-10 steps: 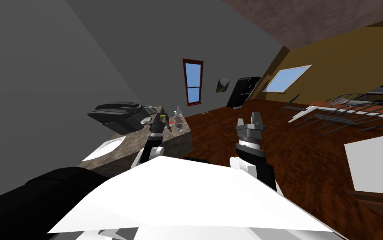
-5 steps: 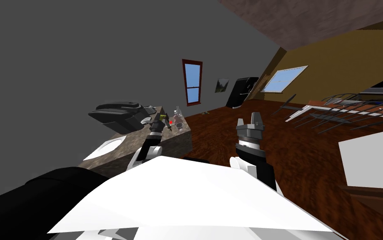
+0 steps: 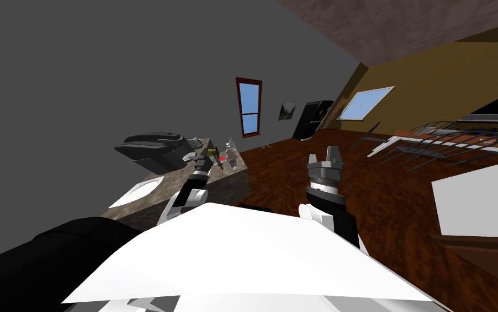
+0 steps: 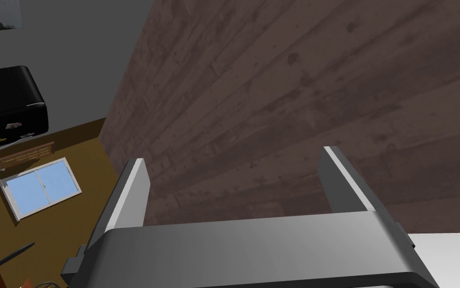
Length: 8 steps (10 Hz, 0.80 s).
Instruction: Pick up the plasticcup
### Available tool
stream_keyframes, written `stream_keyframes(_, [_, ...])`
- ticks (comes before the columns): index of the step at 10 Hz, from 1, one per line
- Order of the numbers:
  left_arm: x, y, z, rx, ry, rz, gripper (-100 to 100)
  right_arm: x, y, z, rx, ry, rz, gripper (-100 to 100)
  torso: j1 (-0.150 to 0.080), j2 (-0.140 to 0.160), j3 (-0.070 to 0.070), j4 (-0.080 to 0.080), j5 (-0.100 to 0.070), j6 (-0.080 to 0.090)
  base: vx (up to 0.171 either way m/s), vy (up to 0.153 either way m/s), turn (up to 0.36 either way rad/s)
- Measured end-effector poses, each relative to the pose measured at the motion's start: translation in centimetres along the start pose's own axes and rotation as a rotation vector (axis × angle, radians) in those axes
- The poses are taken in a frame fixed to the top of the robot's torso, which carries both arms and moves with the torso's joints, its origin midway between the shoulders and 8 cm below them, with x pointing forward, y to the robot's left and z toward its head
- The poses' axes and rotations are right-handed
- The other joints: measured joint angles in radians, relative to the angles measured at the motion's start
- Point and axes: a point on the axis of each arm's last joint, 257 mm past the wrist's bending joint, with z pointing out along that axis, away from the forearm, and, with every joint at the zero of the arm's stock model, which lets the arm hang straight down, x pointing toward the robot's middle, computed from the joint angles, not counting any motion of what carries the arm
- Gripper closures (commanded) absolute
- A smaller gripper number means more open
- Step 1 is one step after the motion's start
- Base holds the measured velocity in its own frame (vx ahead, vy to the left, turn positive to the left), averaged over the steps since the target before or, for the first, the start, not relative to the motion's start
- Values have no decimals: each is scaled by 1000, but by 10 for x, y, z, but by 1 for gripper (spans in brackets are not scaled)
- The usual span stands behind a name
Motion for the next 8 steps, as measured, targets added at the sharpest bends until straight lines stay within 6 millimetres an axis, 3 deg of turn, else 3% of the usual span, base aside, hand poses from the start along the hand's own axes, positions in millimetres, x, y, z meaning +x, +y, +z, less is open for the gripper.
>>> stream_keyframes(8, [-17, 33, 0, -167, -8, -31, -100, 0, 0, 0, 0, 0, 0, 0, 0, -1, -1, 0, 0, 0, -23, -6, -24])
